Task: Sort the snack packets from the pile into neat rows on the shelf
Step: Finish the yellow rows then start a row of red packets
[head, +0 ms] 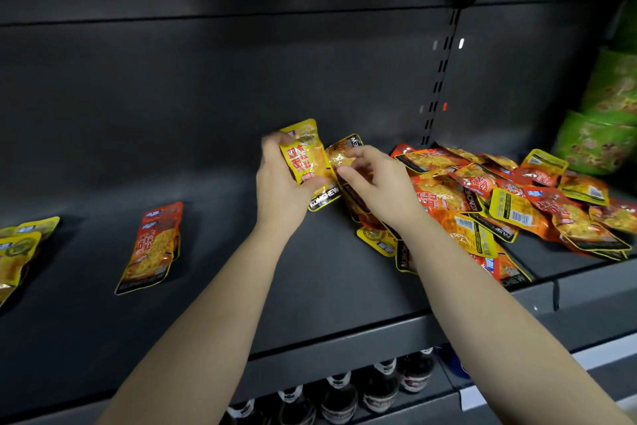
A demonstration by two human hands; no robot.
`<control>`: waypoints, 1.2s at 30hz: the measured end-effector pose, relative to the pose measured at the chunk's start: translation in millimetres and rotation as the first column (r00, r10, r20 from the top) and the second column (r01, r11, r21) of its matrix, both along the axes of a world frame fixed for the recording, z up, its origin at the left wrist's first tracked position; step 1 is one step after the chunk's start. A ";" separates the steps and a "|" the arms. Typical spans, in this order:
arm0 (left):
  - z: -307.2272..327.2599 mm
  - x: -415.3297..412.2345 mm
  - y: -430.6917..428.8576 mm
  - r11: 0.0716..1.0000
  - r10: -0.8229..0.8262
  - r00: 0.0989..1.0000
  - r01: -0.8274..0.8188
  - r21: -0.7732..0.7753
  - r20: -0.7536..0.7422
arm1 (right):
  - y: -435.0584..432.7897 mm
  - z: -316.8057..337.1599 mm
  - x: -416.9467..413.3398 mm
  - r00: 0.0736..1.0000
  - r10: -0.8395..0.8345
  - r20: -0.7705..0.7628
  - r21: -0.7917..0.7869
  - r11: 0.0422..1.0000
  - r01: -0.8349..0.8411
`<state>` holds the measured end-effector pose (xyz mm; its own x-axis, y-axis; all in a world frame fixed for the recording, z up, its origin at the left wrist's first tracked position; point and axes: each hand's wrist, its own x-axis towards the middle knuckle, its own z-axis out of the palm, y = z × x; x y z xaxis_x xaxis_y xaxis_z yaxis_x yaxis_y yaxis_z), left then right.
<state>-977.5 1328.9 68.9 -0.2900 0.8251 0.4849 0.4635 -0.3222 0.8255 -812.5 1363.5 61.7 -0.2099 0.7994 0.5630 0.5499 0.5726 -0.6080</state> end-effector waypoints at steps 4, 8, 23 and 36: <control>-2.4 4.9 -1.4 0.980 -0.197 0.967 0.195 0.031 0.159 | -9.0 5.1 -1.5 0.986 0.136 -0.101 -0.066 0.988 -0.143; -4.8 9.3 -1.8 0.942 -0.335 0.923 0.329 0.062 0.188 | -12.2 4.8 -1.0 0.958 0.202 -0.205 -0.082 0.971 -0.223; -16.1 35.2 -14.4 0.868 -0.401 0.764 0.142 -0.475 -0.505 | -0.1 1.1 8.1 0.985 -0.095 -0.147 0.181 0.976 0.121; -15.7 28.6 -8.3 0.801 -0.427 0.888 0.286 -0.525 -0.169 | 0.9 0.8 7.0 0.989 -0.105 -0.104 0.200 0.972 0.124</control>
<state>-948.9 1320.5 53.2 0.1528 0.9880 0.0200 0.6164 -0.1111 0.7795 -805.5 1364.4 62.5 -0.0636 0.6804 0.7301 0.5663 0.6270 -0.5350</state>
